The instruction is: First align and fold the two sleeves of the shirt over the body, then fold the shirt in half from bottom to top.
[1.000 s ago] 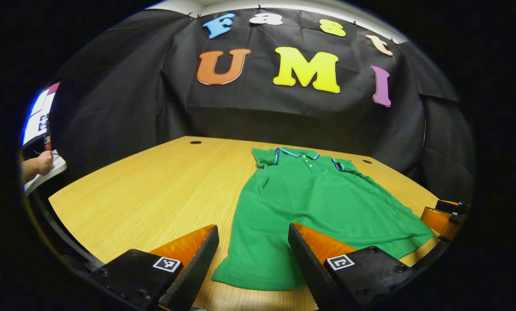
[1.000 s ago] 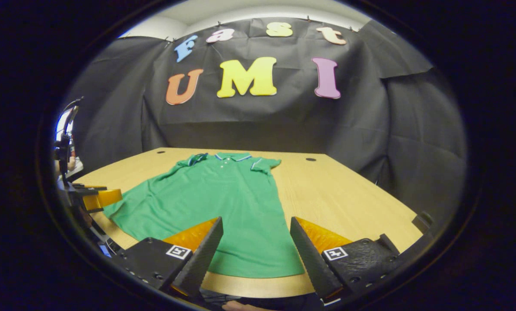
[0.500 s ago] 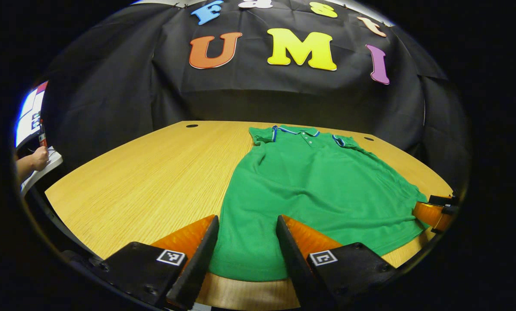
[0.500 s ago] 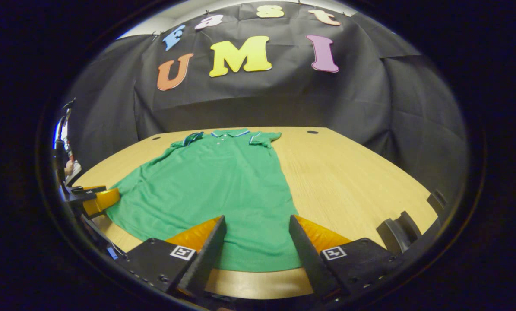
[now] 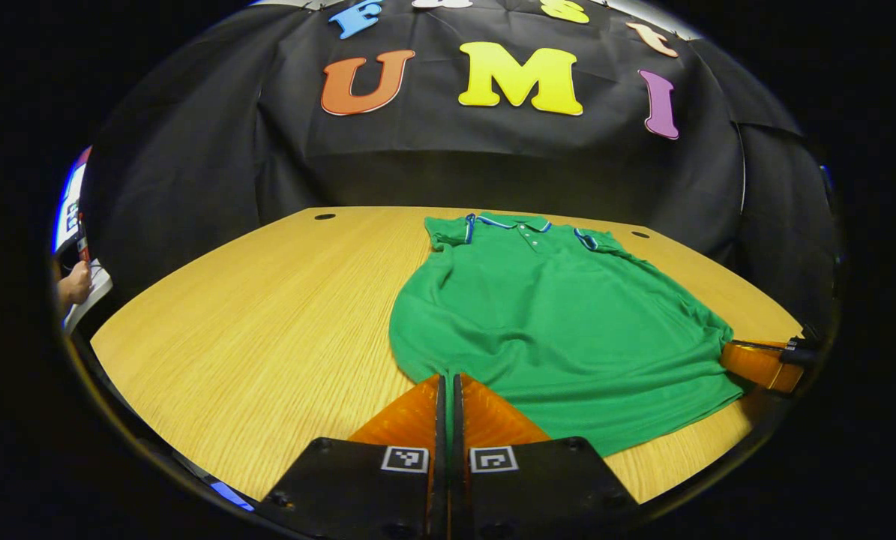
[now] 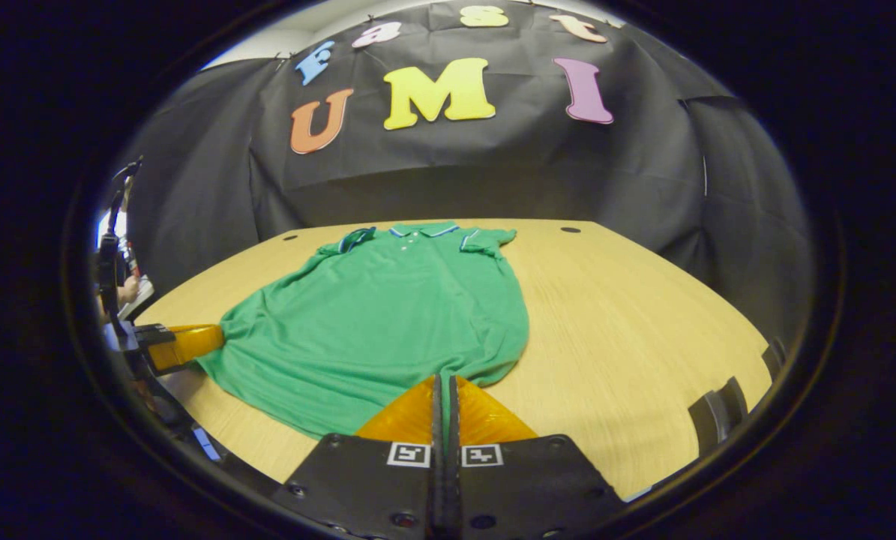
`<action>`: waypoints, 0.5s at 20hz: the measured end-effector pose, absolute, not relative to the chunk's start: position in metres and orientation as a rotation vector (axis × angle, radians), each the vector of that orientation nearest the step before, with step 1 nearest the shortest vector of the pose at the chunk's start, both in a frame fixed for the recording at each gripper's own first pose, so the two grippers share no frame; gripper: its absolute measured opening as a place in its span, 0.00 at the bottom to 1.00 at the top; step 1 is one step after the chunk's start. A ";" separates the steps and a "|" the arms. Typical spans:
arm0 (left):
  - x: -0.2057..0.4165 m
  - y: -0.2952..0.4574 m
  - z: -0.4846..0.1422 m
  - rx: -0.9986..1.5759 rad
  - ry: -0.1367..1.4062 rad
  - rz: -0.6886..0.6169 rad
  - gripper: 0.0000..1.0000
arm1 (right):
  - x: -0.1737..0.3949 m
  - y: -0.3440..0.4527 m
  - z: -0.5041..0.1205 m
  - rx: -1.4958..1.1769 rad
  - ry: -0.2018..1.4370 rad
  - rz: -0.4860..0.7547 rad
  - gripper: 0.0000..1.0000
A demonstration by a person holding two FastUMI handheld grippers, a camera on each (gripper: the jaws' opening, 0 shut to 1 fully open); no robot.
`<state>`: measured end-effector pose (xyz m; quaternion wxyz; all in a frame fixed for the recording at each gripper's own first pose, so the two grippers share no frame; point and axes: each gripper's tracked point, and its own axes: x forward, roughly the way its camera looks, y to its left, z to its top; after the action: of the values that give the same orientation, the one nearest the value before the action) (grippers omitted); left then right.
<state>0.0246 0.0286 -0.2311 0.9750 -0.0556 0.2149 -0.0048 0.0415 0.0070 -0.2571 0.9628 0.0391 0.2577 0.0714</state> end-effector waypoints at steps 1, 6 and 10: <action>0.026 0.031 -0.227 -0.127 0.424 -0.006 0.07 | 0.041 0.005 -0.258 0.089 0.528 0.143 0.01; 0.028 0.032 -0.205 -0.131 0.381 -0.013 0.07 | 0.040 0.002 -0.239 0.125 0.513 0.151 0.01; 0.026 0.027 -0.186 -0.099 0.342 -0.029 0.07 | 0.040 -0.005 -0.211 0.113 0.455 0.135 0.00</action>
<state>0.0265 0.0266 -0.1860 0.9841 -0.0494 0.1700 -0.0145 0.0404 -0.0054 -0.2109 0.9704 0.0560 0.2251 0.0669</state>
